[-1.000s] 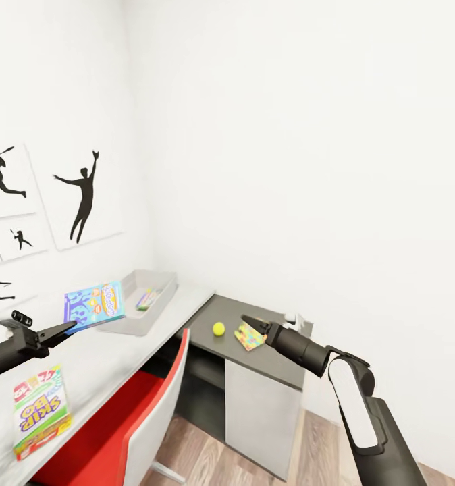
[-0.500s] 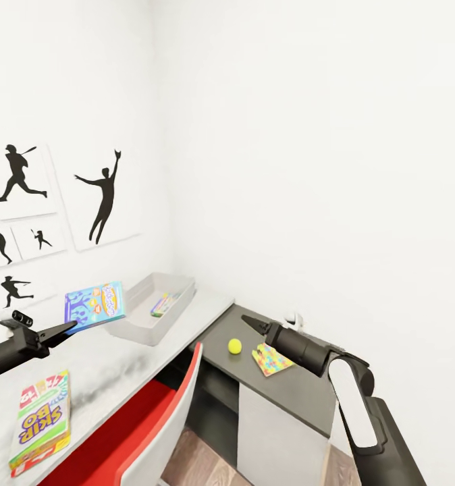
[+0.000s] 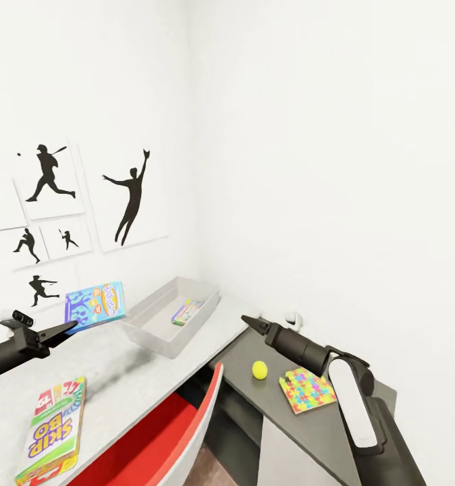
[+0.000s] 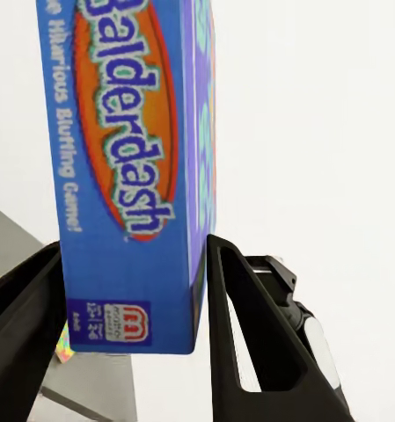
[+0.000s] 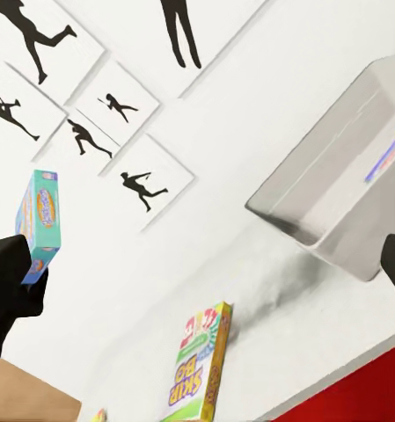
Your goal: Put all the toys in the child's room - the three board games (two on the bed and one on the table), the two jigsaw puzzles on the table, and the tennis ball on the table - inside the toy box on the table in the child's room.
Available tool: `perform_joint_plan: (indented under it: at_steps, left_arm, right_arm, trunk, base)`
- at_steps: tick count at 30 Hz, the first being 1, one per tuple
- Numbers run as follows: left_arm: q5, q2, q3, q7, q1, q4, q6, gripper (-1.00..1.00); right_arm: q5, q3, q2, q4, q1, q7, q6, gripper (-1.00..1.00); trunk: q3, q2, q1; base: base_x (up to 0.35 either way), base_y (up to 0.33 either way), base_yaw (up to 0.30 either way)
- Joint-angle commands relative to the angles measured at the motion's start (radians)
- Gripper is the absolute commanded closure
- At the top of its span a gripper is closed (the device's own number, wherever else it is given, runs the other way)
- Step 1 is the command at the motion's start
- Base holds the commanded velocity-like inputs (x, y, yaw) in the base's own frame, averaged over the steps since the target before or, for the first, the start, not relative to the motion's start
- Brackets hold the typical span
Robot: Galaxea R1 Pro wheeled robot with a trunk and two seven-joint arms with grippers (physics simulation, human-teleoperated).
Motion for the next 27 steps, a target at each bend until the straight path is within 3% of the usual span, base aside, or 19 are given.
perform_joint_plan:
  at_steps: [1,6,20,27]
  left_arm:
    - [0.001,0.0,0.0,-0.004,-0.001,0.0,0.01,1.0]
    - [0.001,0.0,0.0,-0.004,-0.001,0.0,0.01,1.0]
    - [0.001,0.001,0.001,-0.004,-0.001,-0.001,0.01,1.0]
    - [0.001,-0.001,0.0,-0.004,-0.001,-0.001,0.01,1.0]
  right_arm:
    - [0.001,-0.003,0.001,0.0,0.0,0.004,0.007,-1.0]
    - [0.001,-0.002,0.001,0.0,-0.001,0.004,0.007,-1.0]
    - [0.001,-0.003,0.0,0.0,-0.001,0.005,0.007,-1.0]
    - [0.001,-0.004,-0.001,0.0,-0.001,0.005,0.007,-1.0]
  trunk:
    - [0.0,-0.001,0.001]
    - [0.0,-0.001,0.001]
    - [0.0,-0.001,0.001]
    - [0.0,-0.001,0.001]
  base:
    - [0.307,-0.002,0.291]
    - [0.192,0.0,0.291]
    - [0.025,0.0,0.291]
    - [0.273,0.0,0.156]
